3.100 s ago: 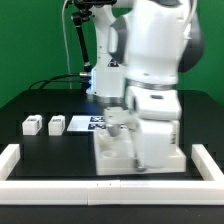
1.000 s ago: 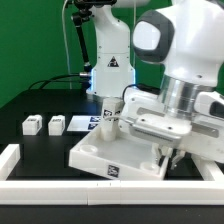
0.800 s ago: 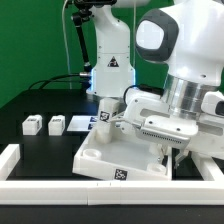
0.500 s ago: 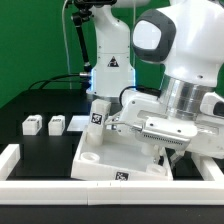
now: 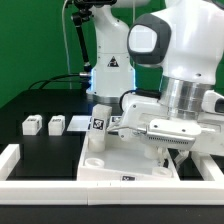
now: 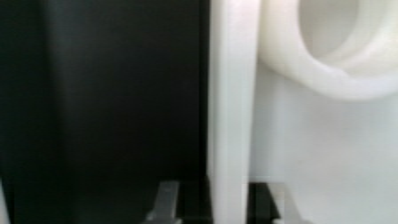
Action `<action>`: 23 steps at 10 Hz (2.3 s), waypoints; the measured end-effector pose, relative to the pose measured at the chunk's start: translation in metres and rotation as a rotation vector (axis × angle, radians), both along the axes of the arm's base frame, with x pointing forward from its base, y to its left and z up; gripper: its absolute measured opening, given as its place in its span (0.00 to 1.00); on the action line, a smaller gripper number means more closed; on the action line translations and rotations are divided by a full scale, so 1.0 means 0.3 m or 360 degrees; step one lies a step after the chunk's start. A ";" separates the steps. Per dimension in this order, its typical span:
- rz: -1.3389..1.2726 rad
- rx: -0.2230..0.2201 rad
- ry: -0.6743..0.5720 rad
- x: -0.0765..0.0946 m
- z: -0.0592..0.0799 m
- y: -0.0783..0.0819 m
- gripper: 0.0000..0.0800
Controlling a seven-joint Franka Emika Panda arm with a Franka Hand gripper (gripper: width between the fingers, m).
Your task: Assemble square table
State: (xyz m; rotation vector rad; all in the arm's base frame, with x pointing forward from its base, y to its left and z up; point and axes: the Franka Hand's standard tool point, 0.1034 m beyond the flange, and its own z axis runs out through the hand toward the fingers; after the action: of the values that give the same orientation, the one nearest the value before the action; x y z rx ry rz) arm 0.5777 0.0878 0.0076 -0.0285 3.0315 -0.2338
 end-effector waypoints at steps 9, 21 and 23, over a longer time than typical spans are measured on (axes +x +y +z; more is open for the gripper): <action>0.0047 0.0081 -0.0032 -0.001 0.000 0.031 0.07; -0.0024 0.0126 -0.0014 0.001 0.000 0.121 0.07; -0.0027 0.0125 -0.0012 0.001 0.000 0.116 0.07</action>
Offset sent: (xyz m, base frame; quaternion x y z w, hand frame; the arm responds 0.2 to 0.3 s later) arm 0.0000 0.0000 0.0000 0.0000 0.0000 0.0000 1.0000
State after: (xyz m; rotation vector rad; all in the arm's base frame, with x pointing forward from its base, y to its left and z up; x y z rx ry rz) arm 0.5781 0.1226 0.0074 0.0043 3.0313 -0.1153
